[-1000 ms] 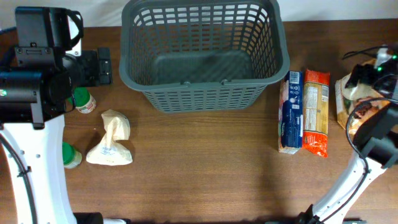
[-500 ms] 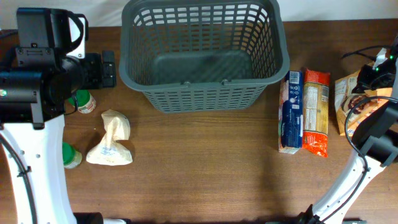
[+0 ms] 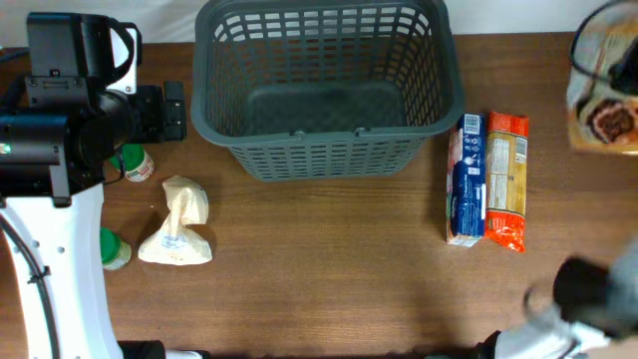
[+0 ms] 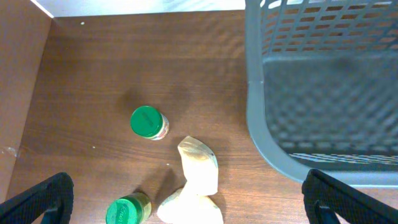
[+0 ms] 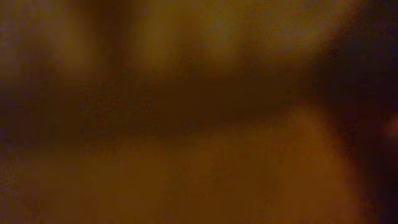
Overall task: Pack container
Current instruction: 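Carry the brown pouch into the basket and release it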
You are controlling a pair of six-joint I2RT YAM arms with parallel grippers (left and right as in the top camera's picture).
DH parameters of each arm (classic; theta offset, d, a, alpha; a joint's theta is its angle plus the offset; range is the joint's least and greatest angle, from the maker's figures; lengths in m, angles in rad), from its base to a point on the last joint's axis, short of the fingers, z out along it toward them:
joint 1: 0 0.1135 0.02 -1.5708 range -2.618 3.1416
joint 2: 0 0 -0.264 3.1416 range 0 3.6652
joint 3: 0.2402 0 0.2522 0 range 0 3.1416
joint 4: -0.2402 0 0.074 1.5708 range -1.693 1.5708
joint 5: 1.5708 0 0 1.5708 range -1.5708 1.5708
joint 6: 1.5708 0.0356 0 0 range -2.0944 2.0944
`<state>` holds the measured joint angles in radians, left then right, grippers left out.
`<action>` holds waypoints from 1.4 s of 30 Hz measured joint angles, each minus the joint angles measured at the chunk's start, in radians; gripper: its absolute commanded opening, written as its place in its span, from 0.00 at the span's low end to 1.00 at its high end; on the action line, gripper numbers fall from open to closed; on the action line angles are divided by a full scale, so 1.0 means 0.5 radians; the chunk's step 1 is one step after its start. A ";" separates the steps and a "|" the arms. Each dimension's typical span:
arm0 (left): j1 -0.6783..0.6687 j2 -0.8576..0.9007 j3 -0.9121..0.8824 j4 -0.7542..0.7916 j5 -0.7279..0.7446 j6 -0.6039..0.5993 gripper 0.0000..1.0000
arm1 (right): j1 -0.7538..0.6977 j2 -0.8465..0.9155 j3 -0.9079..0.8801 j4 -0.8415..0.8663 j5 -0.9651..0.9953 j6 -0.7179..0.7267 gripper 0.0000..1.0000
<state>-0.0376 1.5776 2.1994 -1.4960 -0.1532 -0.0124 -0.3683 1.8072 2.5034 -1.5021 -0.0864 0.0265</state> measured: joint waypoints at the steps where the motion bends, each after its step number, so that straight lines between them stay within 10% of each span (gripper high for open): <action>1: 0.000 0.000 0.000 0.000 0.000 0.000 0.99 | 0.082 -0.092 0.044 0.027 -0.001 -0.001 0.04; 14: 0.000 0.000 0.000 -0.001 0.000 0.000 0.99 | 1.305 -0.343 0.205 0.659 0.092 0.244 0.04; 26: 0.000 0.001 -0.001 -0.004 0.000 0.000 0.99 | 1.418 0.649 0.134 0.649 0.401 0.797 0.04; 42: 0.000 0.001 -0.001 -0.005 0.000 0.000 0.99 | 1.447 1.045 0.127 0.414 0.659 1.141 0.09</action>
<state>-0.0376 1.5780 2.1990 -1.4986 -0.1532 -0.0124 0.3550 2.3299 2.5671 -1.2949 0.2432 0.5972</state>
